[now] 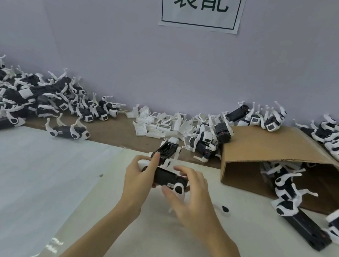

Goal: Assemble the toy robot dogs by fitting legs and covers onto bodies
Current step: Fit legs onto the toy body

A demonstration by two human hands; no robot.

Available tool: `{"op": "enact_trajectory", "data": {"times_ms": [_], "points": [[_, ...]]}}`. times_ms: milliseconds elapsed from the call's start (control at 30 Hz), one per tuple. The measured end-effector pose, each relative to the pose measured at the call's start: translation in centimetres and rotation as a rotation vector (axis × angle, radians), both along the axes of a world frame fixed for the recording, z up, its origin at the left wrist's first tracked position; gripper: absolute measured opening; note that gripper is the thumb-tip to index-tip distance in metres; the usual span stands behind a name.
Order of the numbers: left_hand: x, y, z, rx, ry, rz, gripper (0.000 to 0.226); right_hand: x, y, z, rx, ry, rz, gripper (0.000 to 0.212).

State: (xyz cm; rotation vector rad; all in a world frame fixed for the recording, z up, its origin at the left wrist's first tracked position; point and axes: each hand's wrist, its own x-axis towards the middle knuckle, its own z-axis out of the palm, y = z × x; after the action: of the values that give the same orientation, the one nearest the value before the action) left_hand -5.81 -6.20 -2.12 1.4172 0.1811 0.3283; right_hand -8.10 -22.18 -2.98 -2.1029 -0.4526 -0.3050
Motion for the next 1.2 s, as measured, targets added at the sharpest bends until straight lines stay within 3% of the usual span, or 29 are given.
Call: {"op": "enact_trajectory", "data": {"times_ms": [133,233,333,433,533,633,733,833,867,1100,1200], "points": [[0.2,0.8,0.3,-0.008,-0.077,0.04,0.031,0.2,-0.6,1.2,0.196,0.24,0.06,0.048],[0.2,1.5,0.5,0.089,-0.161,-0.051,0.039,0.1,-1.1,1.1,0.275,0.214,0.091,0.05],[0.2,2.3,0.6,-0.27,-0.134,-0.099,0.077,0.0,-0.7,0.3,0.094,0.059,0.083,0.064],[0.5,3.2,0.0,-0.606,-0.112,-0.022,0.082,-0.4,0.8,-0.5,-0.088,-0.114,0.086,0.076],[0.7,4.1,-0.1,-0.75,-0.131,0.012,0.081,-0.5,2.0,-1.0,-0.179,-0.282,0.108,0.08],[0.8,4.4,0.2,-0.687,-0.144,-0.05,0.082,-0.3,2.1,-1.1,-0.122,-0.272,0.093,0.08],[0.7,3.5,0.6,-0.366,-0.168,-0.114,0.078,-0.2,1.2,-0.9,0.037,-0.067,0.077,0.069],[0.7,2.5,0.2,0.01,-0.241,0.05,0.059,0.0,0.7,-1.0,0.158,0.077,0.079,0.059],[0.7,2.4,0.0,0.052,-0.256,0.112,0.058,0.0,0.9,-1.0,0.212,0.103,0.09,0.054],[1.8,4.7,0.1,-0.387,-0.055,0.204,0.066,4.1,4.3,0.9,0.634,0.417,-0.188,0.033],[2.1,5.1,-0.2,-0.393,-0.03,0.217,0.066,7.0,6.4,2.5,0.684,0.509,-0.071,0.045]]}}
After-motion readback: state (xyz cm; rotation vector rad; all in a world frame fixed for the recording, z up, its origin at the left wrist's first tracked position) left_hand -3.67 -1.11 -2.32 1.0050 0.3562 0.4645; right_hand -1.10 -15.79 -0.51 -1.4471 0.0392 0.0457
